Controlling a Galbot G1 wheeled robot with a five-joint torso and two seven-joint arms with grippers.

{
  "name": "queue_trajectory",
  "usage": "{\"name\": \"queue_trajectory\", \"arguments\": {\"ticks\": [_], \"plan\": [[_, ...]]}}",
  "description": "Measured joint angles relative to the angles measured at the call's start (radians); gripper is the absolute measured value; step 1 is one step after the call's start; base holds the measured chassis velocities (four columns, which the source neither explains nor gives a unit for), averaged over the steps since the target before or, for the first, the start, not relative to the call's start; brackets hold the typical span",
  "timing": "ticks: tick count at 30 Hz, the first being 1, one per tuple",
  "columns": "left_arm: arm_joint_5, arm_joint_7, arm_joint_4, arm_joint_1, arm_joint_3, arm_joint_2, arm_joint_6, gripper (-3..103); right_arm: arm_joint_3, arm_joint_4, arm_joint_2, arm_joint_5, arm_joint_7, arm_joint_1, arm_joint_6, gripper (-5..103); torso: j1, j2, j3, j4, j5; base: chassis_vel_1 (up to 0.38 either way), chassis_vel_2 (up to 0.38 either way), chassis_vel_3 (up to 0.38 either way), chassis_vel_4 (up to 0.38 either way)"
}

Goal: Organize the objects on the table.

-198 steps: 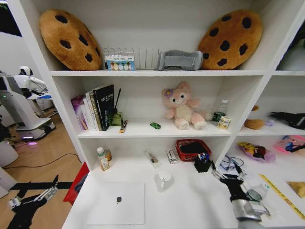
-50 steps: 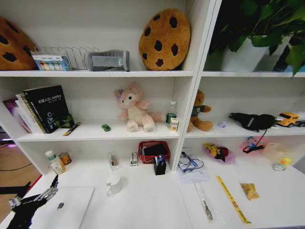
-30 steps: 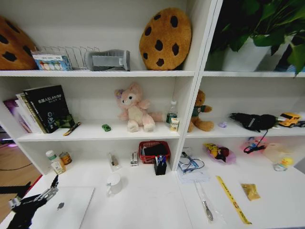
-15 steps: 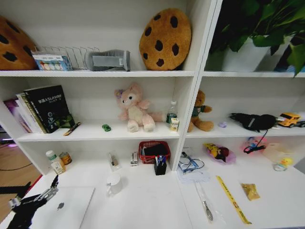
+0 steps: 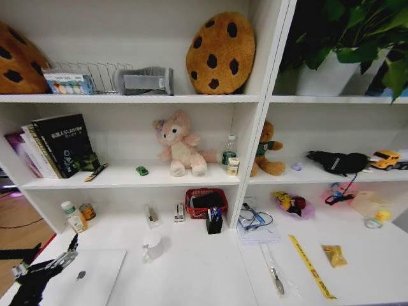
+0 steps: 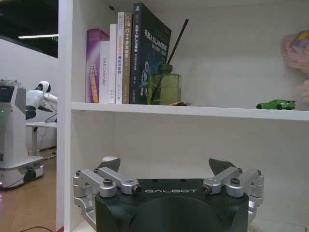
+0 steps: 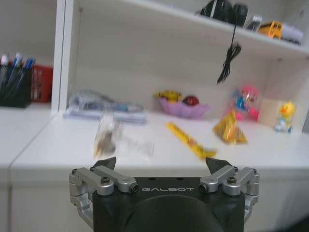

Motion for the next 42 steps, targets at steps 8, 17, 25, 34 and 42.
{"name": "queue_trajectory", "arguments": {"ticks": [8, 17, 25, 34, 42], "plan": [[0.000, 0.000, 0.000, 0.000, 0.000, 0.000, 0.000, 100, 0.150, 0.125, -0.051, 0.219, -0.014, 0.176, -0.233, 100, 0.000, 0.000, 0.000, 0.0000, 0.0003, 0.000, 0.000, 0.000, 0.000], [0.000, 0.000, 0.000, 0.000, 0.000, 0.000, 0.000, 100, 0.235, 0.010, -0.184, 0.342, 0.050, 0.440, -0.502, 100, 0.000, 0.000, 0.000, -0.0002, 0.0006, 0.000, 0.000, 0.000, 0.000], [0.000, 0.000, 0.000, 0.000, 0.000, 0.000, 0.000, 100, 0.216, -0.176, -0.318, 0.383, 0.079, 0.613, -0.602, 100, 0.000, 0.000, 0.000, 0.0000, 0.0004, 0.000, 0.000, 0.000, 0.000], [0.000, 0.000, 0.000, 0.000, 0.000, 0.000, 0.000, 100, 0.175, -0.314, -0.350, 0.400, 0.081, 0.702, -0.619, 83, 0.000, 0.000, 0.000, -0.0003, 0.0003, 0.000, 0.000, 0.000, 0.000], [0.000, 0.000, 0.000, 0.000, 0.000, 0.000, 0.000, 100, 0.164, -0.289, -0.337, 0.425, 0.094, 0.705, -0.660, 56, 0.000, 0.000, 0.000, -0.0001, 0.0000, 0.000, 0.000, 0.000, 0.000]]}}
